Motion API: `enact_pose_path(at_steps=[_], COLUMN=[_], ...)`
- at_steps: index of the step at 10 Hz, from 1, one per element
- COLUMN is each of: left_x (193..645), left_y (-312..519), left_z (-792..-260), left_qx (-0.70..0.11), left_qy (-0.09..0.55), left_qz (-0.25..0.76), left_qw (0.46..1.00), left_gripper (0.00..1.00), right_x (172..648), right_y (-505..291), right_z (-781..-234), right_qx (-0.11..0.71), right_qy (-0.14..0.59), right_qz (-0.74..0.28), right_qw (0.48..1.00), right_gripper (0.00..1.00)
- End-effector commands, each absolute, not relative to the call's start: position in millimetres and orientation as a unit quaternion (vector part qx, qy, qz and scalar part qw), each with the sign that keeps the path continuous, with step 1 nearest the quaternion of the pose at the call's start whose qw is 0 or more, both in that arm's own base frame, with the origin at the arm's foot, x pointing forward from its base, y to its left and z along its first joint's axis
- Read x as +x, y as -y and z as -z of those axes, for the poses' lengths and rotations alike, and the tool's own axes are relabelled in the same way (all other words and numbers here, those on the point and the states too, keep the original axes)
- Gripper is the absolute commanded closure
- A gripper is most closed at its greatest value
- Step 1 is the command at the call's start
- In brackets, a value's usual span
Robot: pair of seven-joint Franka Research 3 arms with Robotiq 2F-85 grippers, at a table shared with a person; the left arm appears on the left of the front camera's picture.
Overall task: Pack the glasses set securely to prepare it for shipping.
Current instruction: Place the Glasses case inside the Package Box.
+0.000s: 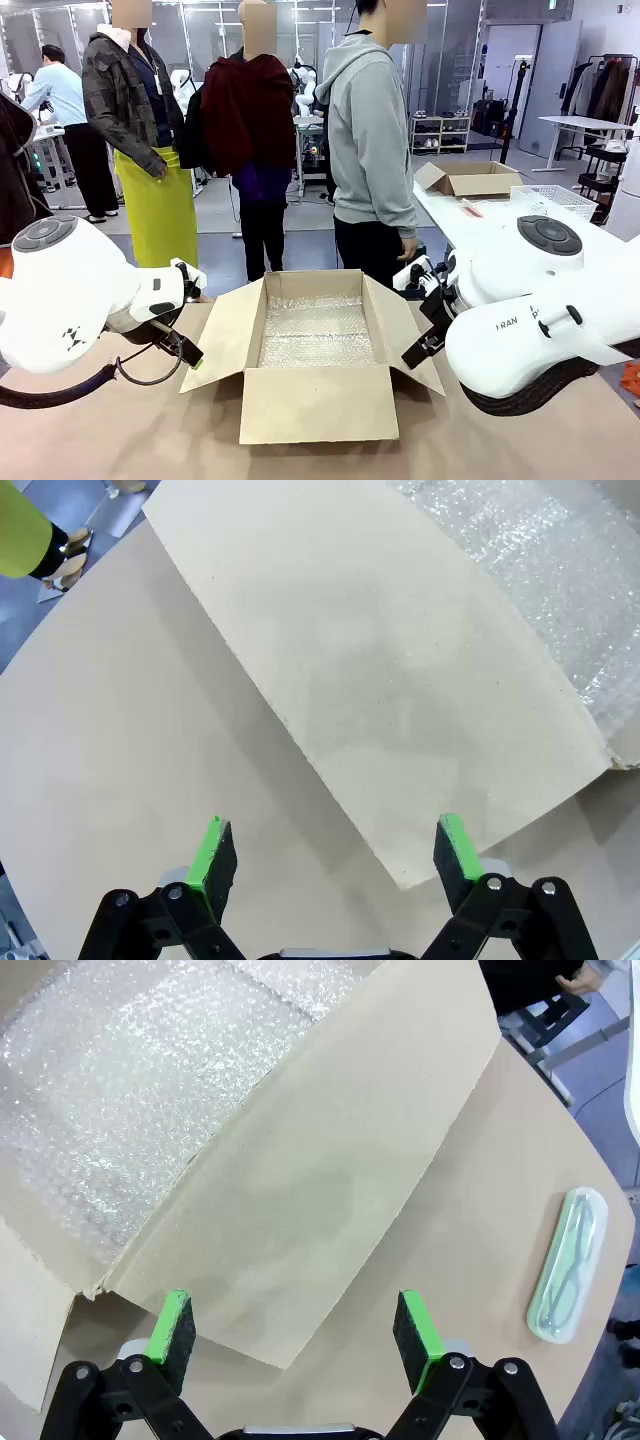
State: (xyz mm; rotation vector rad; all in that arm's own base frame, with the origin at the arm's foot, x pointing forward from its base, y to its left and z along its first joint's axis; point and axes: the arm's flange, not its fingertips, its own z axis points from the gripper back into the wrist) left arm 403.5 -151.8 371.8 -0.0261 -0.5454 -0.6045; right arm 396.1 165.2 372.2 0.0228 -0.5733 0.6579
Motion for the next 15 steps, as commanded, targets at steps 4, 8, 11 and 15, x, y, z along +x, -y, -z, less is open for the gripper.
enact_pose_path(at_steps=[4, 8, 11, 15], left_x=[403, 403, 398, 357], left_y=[152, 152, 159, 150], left_z=[-372, -372, -393, -489], left_qx=[-0.013, -0.013, -0.007, -0.044], left_qy=[0.265, 0.265, 0.281, 0.306], left_qz=[0.294, 0.294, 0.312, 0.376], left_qw=[0.918, 0.918, 0.908, 0.873], left_gripper=[0.0, 0.0, 0.0, 0.0], right_x=[396, 396, 402, 419], right_y=[-165, -165, -155, -101], right_z=[-372, -372, -390, -459], right_qx=[0.011, 0.011, -0.005, -0.02], right_qy=[0.278, 0.278, 0.283, 0.26], right_qz=[-0.319, -0.319, -0.321, -0.273], right_qw=[0.906, 0.906, 0.904, 0.926], right_gripper=[0.0, 0.0, 0.0, 0.0])
